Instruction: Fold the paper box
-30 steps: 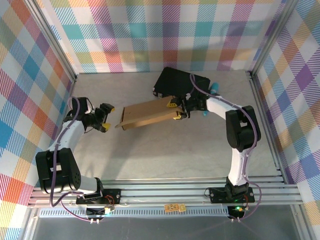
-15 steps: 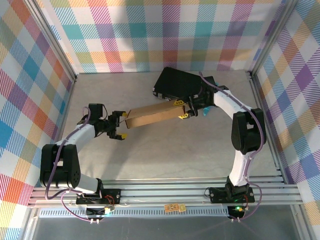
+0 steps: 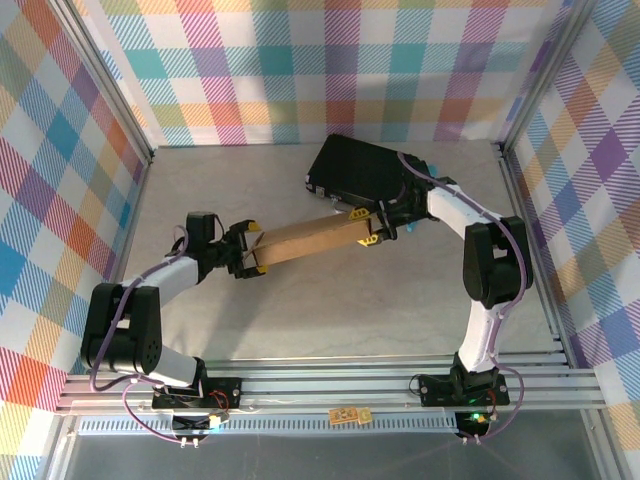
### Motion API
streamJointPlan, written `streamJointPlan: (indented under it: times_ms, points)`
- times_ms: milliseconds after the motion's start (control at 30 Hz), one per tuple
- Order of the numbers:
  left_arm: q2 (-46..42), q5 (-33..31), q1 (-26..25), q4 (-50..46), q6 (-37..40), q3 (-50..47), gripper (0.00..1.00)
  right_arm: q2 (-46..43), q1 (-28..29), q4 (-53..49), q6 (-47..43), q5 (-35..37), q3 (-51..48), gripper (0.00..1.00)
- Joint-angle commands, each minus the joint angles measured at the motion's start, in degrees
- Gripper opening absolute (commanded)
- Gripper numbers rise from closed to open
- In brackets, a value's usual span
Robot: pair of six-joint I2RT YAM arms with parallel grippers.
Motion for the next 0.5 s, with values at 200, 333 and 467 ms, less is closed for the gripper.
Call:
streamJointPlan:
  times_ms: [200,333,467]
  points:
    - [1.35,1.3,-2.64,8.64,-7.67,0.17,0.87,-0.79,0.24,-0.22,-0.18,-3.75,1.01,0.38]
    - [1.89,1.25,-4.63,10.73,-10.09,0.35,0.79,-0.16,0.22,0.24,-0.09,-3.82,0.92,0.38]
    - [2.07,1.44,-5.9,11.33,-11.41,0.44,0.7,-0.06,0.02,0.03,-0.33,-3.87,0.69,0.37]
